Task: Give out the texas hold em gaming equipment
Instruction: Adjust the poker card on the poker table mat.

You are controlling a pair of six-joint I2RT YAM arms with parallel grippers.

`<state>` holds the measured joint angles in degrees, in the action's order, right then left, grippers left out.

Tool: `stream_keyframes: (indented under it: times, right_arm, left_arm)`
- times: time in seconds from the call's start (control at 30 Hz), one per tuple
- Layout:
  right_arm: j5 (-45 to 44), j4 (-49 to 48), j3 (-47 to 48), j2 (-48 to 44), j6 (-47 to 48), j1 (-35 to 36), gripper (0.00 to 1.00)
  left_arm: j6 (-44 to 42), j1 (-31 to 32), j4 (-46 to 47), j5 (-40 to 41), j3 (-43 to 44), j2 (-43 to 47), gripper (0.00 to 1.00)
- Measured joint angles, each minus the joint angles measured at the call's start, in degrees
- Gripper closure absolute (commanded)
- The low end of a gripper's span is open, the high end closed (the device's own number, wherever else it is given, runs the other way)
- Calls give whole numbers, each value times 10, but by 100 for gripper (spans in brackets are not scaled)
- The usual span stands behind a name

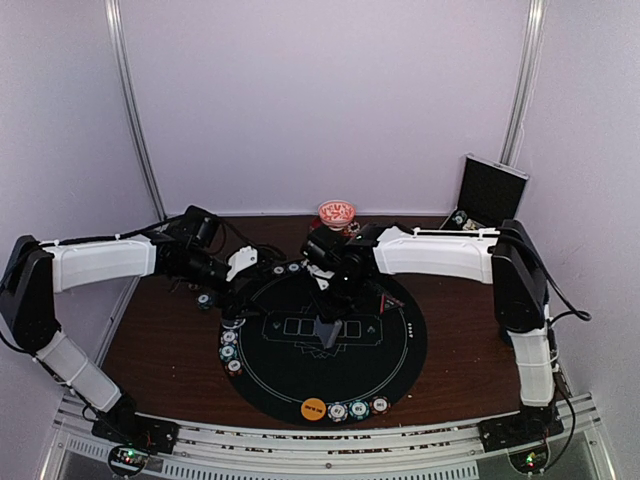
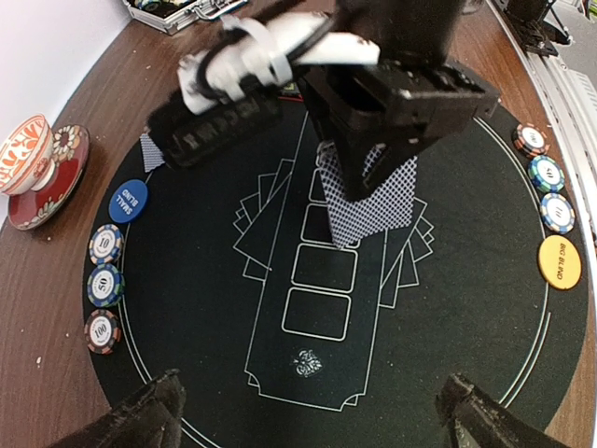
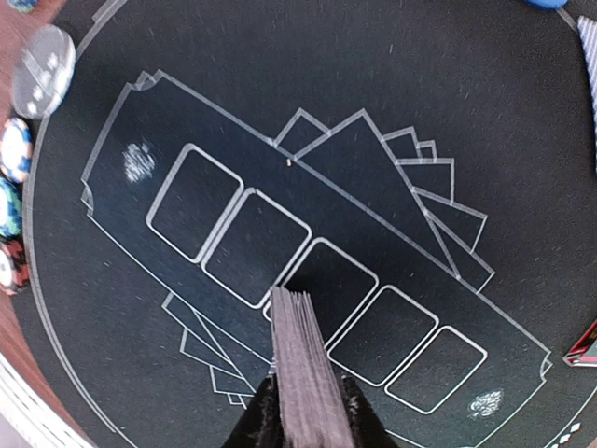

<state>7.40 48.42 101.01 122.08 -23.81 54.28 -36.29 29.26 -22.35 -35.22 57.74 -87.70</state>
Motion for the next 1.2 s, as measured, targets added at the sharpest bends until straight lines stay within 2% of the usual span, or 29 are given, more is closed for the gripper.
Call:
stream_keyframes:
  times: [0.2, 0.43, 0.7, 0.93, 1.2]
  right_arm:
    - [0, 14, 0, 15, 1, 7, 79]
    - [2, 14, 0, 15, 0, 9, 92]
    - [10, 1, -4, 12, -11, 9, 97]
    - [59, -128, -103, -41, -75, -2, 100]
    - [112, -372, -233, -102, -197, -4, 100]
  left_arm:
    - [0, -1, 0, 0, 0, -1, 2]
    - [0, -1, 0, 0, 0, -1, 2]
    - [0, -1, 4, -2, -2, -5, 2]
    - [9, 9, 32, 12, -13, -12, 2]
    - [13, 37, 57, 35, -24, -14, 2]
